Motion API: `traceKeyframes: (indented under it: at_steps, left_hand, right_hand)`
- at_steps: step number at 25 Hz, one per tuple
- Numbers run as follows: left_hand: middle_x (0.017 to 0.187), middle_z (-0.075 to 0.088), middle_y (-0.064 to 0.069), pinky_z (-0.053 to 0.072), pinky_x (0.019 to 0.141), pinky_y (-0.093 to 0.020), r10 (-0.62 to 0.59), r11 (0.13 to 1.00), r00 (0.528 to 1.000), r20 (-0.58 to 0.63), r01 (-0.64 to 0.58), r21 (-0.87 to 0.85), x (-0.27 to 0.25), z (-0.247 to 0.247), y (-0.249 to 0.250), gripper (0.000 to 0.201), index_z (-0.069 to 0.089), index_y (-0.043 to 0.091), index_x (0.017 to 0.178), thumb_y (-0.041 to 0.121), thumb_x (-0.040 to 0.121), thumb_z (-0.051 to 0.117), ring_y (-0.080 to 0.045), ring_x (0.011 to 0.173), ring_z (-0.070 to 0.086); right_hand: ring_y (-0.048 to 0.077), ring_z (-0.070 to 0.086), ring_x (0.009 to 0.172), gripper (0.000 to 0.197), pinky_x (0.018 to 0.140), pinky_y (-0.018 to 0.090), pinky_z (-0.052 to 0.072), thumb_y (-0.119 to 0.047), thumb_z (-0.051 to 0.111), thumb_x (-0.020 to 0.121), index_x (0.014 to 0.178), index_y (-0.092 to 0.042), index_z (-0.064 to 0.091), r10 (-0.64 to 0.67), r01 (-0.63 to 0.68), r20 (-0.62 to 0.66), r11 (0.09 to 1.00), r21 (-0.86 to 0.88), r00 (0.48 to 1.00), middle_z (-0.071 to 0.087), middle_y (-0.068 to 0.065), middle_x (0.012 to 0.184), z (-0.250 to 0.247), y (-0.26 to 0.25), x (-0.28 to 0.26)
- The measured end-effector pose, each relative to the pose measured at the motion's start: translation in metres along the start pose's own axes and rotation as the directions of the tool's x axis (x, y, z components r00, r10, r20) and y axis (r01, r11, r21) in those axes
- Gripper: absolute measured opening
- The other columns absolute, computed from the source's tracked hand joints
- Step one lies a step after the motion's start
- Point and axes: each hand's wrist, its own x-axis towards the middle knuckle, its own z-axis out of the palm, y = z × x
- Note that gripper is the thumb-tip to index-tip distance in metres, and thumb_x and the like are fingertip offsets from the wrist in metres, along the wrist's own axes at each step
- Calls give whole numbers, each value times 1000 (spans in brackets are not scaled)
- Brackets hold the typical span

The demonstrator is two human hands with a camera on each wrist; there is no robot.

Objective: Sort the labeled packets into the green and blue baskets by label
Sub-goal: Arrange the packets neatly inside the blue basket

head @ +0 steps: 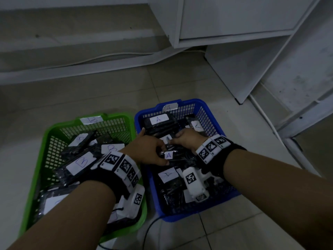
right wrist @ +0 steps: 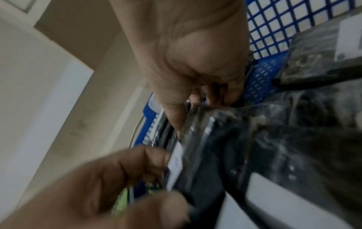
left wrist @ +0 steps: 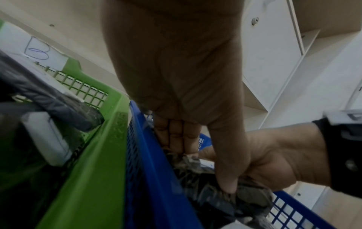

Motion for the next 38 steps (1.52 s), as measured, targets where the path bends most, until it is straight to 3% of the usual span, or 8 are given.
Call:
traceKeyframes:
  at_steps: [6, 11, 20, 24, 26, 30, 34, 38]
  left_hand:
    - [81, 64, 13, 5, 118, -50, 0, 989, 994, -107, -16, -148, 3, -4, -10, 29, 59, 35, 78, 58, 62, 59, -3, 81, 57]
    - [112, 57, 2, 14, 117, -48, -92, 996, 956, -280, 94, -6, 12, -4, -15, 40, 64, 23, 103, 51, 75, 65, -13, 104, 54]
    - [106, 61, 6, 28, 98, -45, -165, 936, 965, -204, 218, 276, 28, 2, 4, 42, 65, 29, 102, 61, 78, 53, -18, 105, 53]
    - [111, 62, 7, 24, 96, -41, -160, 939, 979, -129, 191, 285, 28, 4, 5, 38, 62, 30, 110, 51, 80, 56, -17, 106, 55]
    - [115, 61, 9, 24, 94, -41, -141, 955, 978, -154, 175, 238, 27, 4, 4, 38, 58, 32, 113, 46, 78, 60, -16, 108, 56]
    - [107, 61, 6, 26, 94, -40, -110, 965, 979, -170, 147, 218, 23, 4, 7, 22, 53, 29, 101, 35, 80, 59, -18, 103, 57]
    - [114, 56, 6, 24, 98, -42, -135, 954, 987, -89, 154, 259, 23, 3, 8, 16, 64, 34, 98, 30, 83, 58, -17, 106, 55]
    - [117, 50, 0, 36, 97, -39, -64, 980, 995, -79, 78, 183, 20, -2, 4, 19, 69, 33, 101, 32, 83, 64, -21, 112, 49]
  right_hand:
    - [29, 63, 75, 4, 69, 33, 51, -7, 57, 81, 83, -6, 60, 93, -51, -48, 834, 549, 995, 63, 14, 83, -36, 8, -10]
    - [30, 66, 83, 42, 66, 30, 49, -32, 62, 69, 95, 1, 63, 176, 27, -570, 944, 329, 803, 68, 11, 89, -56, 34, -2]
    - [27, 59, 82, 21, 59, 23, 33, -11, 54, 88, 102, 4, 54, -81, 123, -706, 992, 9, 704, 63, 17, 92, -56, 28, -8]
    - [31, 68, 74, 23, 65, 32, 57, -10, 64, 81, 98, -6, 49, 67, 53, -436, 965, 258, 897, 65, 14, 96, -55, 34, -5]
    - [28, 66, 73, 15, 55, 19, 51, -13, 62, 84, 80, -10, 48, 4, -12, -344, 1000, -21, 939, 67, 15, 92, -42, 36, -1]
    - [32, 56, 105, 25, 91, 34, 42, -24, 48, 96, 102, -2, 58, -76, -69, -320, 906, -418, 944, 62, 17, 109, -25, 32, 7]
    - [26, 55, 69, 31, 51, 29, 40, -32, 62, 86, 79, -3, 56, -50, 4, -349, 991, -132, 936, 56, 7, 72, -34, 26, 1]
    - [29, 59, 89, 30, 64, 28, 38, -24, 55, 93, 104, 4, 57, -26, -92, -492, 973, -213, 870, 61, 17, 99, -51, 32, 8]
